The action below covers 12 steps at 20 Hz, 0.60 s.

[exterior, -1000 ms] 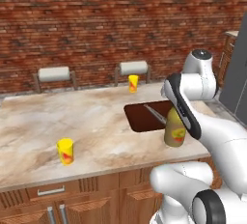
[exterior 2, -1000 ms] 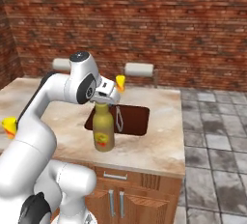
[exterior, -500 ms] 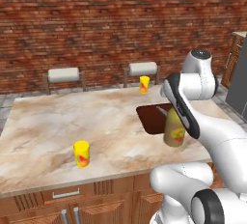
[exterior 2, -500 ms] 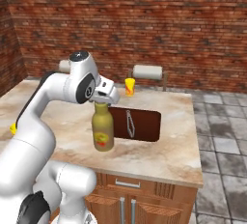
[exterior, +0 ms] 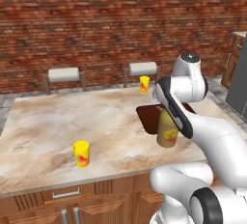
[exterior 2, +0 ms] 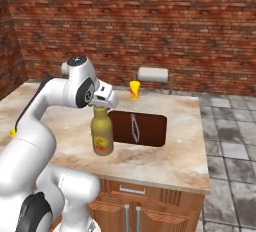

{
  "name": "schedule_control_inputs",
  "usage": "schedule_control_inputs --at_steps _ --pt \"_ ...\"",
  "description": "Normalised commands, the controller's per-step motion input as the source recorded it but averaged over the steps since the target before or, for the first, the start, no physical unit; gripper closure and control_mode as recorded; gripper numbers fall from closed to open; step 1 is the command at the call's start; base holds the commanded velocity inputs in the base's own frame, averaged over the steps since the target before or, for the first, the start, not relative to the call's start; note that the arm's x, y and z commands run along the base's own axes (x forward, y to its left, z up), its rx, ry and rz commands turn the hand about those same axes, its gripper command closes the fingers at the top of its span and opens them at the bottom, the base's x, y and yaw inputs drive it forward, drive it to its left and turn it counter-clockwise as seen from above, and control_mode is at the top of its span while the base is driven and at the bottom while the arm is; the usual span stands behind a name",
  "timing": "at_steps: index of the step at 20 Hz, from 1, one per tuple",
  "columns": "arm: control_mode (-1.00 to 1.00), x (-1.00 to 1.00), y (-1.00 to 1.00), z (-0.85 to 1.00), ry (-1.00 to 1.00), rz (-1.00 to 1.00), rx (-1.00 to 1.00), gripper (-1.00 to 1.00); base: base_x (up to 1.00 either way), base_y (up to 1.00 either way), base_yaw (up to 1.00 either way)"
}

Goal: Place the drinks on the dining counter in a tight cluster.

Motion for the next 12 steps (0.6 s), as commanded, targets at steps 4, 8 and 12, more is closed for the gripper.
schedule_control_inputs --at_steps 4,8,12 --pt "-1.00 0.28 0.38 -0.25 -0.02 0.00 0.00 1.00 0.00 0.00 0.00" --pt "-1.00 0.32 0.41 -0.27 0.00 0.00 0.01 1.00 0.00 0.00 0.00" --pt "-1.00 0.24 0.38 -0.28 0.00 0.00 0.00 1.00 0.00 0.00 0.00"
